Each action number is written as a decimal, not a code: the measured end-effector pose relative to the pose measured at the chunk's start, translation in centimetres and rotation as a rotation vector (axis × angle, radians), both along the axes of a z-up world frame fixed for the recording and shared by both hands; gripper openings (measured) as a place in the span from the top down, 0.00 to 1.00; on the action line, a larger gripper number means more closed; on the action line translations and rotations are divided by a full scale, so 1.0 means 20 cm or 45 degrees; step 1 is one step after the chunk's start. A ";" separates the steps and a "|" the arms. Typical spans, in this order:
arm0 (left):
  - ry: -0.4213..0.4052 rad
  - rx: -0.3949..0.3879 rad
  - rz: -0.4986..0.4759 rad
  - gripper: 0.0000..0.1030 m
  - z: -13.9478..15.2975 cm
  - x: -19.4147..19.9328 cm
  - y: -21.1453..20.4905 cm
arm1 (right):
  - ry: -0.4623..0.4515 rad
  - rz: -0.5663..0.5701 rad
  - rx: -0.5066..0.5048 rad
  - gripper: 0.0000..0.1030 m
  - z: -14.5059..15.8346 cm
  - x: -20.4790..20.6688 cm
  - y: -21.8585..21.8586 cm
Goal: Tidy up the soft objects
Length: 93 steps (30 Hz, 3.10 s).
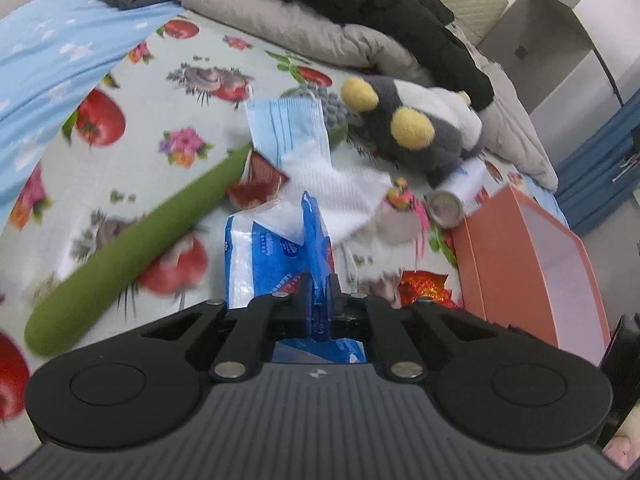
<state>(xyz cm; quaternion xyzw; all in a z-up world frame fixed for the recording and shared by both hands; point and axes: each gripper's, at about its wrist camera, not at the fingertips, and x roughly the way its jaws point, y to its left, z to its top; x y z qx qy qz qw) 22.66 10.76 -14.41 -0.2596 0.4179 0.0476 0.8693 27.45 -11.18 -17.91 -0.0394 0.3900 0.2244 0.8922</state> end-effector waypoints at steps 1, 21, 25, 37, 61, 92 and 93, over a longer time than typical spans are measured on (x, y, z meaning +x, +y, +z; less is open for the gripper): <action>0.009 -0.001 -0.013 0.93 0.00 -0.04 -0.02 | 0.002 0.000 -0.001 0.45 0.00 -0.03 -0.01; 0.131 0.087 -0.155 0.88 -0.08 -0.41 -0.13 | 0.122 -0.024 -0.045 0.45 -0.04 -0.39 -0.11; 0.130 0.170 -0.168 0.48 -0.06 -0.42 -0.19 | 0.160 -0.019 -0.019 0.44 -0.04 -0.40 -0.13; 0.124 0.306 -0.055 0.15 0.05 -0.46 -0.28 | 0.071 -0.034 0.005 0.25 0.04 -0.52 -0.26; 0.159 0.253 -0.114 0.43 -0.07 -0.40 -0.27 | 0.016 0.072 -0.064 0.32 -0.12 -0.47 -0.10; 0.051 0.199 -0.053 0.93 0.06 -0.44 -0.26 | -0.038 0.005 -0.019 0.46 0.14 -0.51 -0.19; 0.039 0.199 -0.056 0.93 0.09 -0.45 -0.27 | -0.049 0.005 -0.009 0.46 0.17 -0.51 -0.20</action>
